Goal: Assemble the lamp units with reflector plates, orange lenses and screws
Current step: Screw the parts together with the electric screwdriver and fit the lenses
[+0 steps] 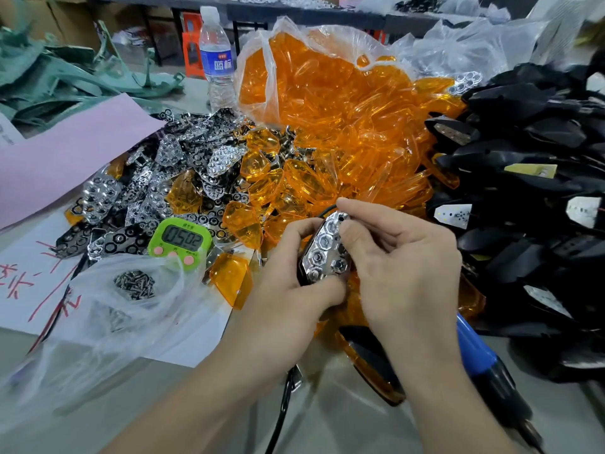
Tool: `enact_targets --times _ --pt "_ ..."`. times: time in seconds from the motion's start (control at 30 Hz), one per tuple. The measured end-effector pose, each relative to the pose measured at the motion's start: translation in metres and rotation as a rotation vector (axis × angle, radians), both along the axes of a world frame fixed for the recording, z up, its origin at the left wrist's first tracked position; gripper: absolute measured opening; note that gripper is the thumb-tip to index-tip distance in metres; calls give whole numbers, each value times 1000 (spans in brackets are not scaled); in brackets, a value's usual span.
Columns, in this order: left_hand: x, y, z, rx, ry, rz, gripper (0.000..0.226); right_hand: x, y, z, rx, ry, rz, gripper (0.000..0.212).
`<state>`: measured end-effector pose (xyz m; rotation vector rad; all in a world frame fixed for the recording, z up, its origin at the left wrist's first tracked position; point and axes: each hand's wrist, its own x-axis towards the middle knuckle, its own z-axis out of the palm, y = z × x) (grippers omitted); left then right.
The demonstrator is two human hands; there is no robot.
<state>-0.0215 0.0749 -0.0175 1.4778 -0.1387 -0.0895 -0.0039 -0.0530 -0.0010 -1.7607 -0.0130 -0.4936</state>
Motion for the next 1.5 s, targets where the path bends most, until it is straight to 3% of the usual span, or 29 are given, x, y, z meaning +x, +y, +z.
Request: enact_targets --times 0.2,0.33,0.4,0.5,0.63,0.8,0.97,1.17,1.27,1.37,1.43,1.5 --pt "1 2 -1 107 -61 35 48 -14 27 0 -308 -45 -185 28" --pt "3 4 0 28 -8 -2 42 -15 28 2 -408 36 -129 33" --pt "5 6 2 -63 7 -35 39 -11 22 3 -318 33 -74 35" --pt "6 8 2 -153 21 -92 43 -3 9 8 170 151 129 37" --pt "5 7 4 -230 33 -153 45 1 -3 12 513 338 370 25" --pt "2 8 4 -219 12 -187 39 3 -8 11 541 369 415 33" --pt "2 10 3 -68 -41 -131 42 1 -7 12 550 285 455 29" --pt "4 11 6 -83 -81 -108 45 1 -6 13 514 245 497 32" --pt "5 7 7 -206 -18 -75 47 1 -5 10 456 279 438 28" --pt "12 10 15 -445 93 15 40 0 0 7 215 278 312 22" --pt "18 17 19 -532 156 91 21 -5 9 5 35 314 290 23" --pt "23 25 21 -580 188 149 15 -12 23 1 -68 394 331 34"
